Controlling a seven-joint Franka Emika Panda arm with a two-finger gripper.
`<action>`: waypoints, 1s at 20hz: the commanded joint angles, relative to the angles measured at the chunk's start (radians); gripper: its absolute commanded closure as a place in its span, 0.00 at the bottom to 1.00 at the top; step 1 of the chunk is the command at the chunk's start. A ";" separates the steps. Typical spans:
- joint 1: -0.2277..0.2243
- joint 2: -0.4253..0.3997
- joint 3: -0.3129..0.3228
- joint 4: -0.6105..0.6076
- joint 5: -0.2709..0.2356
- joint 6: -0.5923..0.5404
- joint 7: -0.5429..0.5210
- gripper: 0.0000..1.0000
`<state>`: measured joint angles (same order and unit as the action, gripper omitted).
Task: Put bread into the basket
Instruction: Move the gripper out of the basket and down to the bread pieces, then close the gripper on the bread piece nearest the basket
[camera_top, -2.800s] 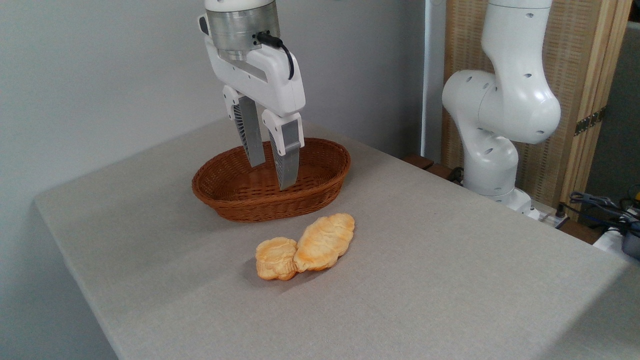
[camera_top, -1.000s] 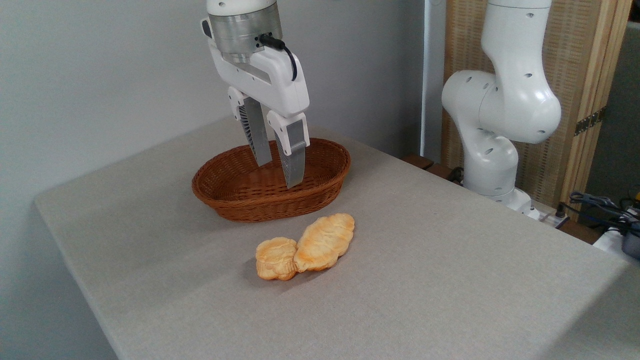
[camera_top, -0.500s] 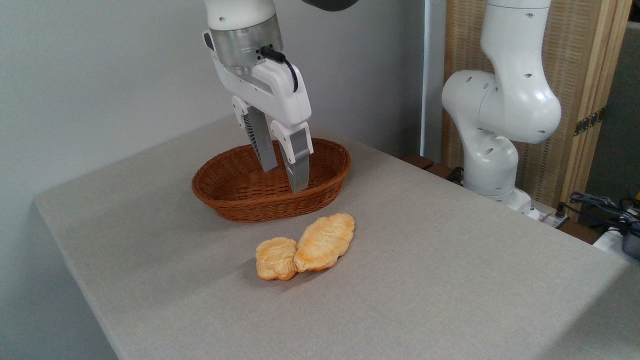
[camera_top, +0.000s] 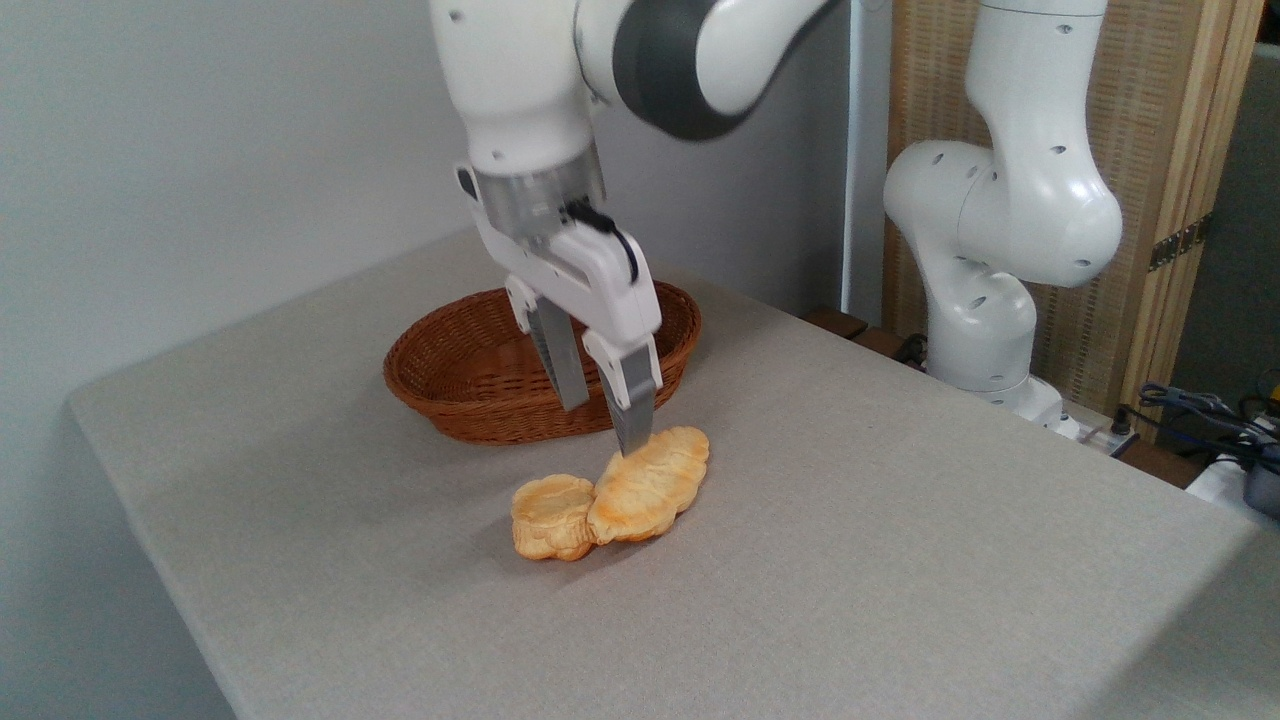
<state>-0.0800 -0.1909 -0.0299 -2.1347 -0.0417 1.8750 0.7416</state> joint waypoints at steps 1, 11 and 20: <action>0.008 -0.030 0.024 -0.079 -0.001 0.062 0.019 0.00; 0.005 0.002 0.070 -0.117 0.000 0.093 0.024 0.00; -0.014 0.045 0.059 -0.117 -0.001 0.128 0.022 0.00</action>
<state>-0.0808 -0.1571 0.0292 -2.2428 -0.0412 1.9741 0.7449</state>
